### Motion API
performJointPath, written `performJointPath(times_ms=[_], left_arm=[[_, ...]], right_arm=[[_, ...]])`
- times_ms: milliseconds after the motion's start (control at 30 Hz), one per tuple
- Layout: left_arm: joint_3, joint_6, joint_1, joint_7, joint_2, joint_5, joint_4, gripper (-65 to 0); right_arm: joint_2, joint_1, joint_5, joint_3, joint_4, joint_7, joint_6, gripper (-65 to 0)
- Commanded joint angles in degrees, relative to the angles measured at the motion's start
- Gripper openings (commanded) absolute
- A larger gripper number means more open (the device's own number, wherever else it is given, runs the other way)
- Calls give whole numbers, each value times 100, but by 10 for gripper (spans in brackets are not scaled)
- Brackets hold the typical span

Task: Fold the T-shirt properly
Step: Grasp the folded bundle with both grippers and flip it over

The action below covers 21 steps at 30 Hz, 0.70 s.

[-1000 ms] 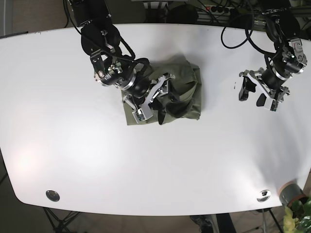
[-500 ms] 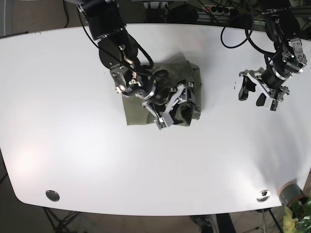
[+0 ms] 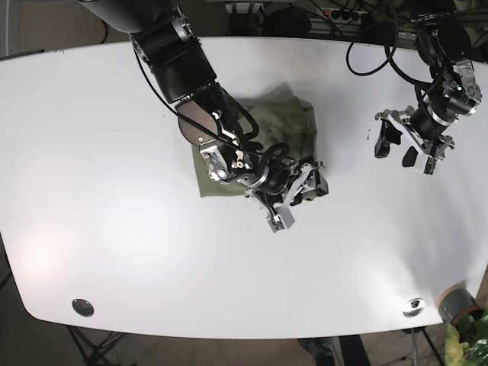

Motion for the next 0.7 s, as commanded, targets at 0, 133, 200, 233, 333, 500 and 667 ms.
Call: performJointPath(times_ms=[0,133,200,233,333,500,667], left_arm=[[5,-1,-69,-137,-85,-87,137,-265],[286,-1,-95,-163,-94,-87,146,-265],[401,-1,-95,-163,-94,-87,269,-265],[489,-1,-95,-163,-85,-87,322,-265],[814,8,-148,-163,-58,-87,436,-265],[1482,34,-280,-163,-50,-87,515,-265],[1948,34,-297,-163,170,-87,551,-265]], right_arm=[[-92,232,75,-31,124,95,51,-282],[-92,258,75,-22,291,-54,69,-282],[-92,214,75,-14,677,-160,78,-282],[-50,170,75,-14,880,-204,78,-284],[205,56,75,13,1398,-256,69,-284],[478,-138,75,487,1838,-327,60,-285],[900,-331,75,980,1847,-327,78,-289]])
